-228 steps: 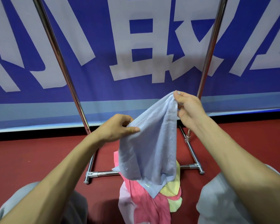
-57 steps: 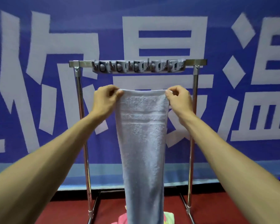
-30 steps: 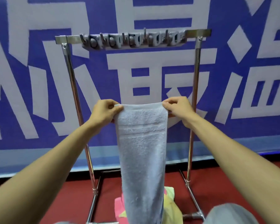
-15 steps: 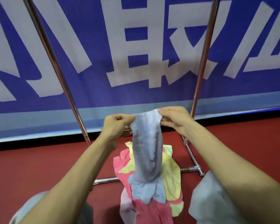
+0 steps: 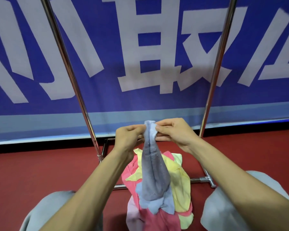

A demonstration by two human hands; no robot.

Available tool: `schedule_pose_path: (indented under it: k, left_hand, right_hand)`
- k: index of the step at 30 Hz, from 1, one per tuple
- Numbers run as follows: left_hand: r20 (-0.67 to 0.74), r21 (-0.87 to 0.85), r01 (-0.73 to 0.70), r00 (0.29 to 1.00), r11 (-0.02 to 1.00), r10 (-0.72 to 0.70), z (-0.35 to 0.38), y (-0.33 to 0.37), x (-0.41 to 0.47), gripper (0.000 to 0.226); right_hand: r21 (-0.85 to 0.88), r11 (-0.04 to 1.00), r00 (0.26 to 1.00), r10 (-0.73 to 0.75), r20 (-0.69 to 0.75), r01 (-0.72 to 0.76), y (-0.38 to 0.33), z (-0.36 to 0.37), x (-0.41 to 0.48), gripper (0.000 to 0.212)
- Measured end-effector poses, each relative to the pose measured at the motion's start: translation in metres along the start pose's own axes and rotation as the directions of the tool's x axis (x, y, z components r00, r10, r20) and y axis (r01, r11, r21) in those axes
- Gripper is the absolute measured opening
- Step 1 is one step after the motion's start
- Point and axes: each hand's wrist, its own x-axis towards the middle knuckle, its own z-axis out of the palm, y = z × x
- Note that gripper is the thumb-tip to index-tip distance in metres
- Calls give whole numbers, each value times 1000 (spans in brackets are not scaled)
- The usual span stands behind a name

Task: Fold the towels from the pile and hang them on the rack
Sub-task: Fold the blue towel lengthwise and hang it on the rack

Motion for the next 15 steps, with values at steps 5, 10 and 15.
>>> schedule_pose_path:
  k: [5, 10, 15]
  left_hand:
    - [4, -40, -42, 999, 998, 42, 7, -2, 0, 9]
    - [22, -12, -77, 997, 997, 77, 12, -7, -1, 9]
    - [77, -25, -81, 994, 996, 83, 12, -5, -4, 20]
  right_hand:
    - [-38, 999, 999, -34, -26, 33, 2, 0, -1, 19]
    - [-113, 992, 994, -73, -78, 64, 5, 1, 0, 15]
    - [-126, 990, 993, -82, -85, 70, 4, -1, -4, 3]
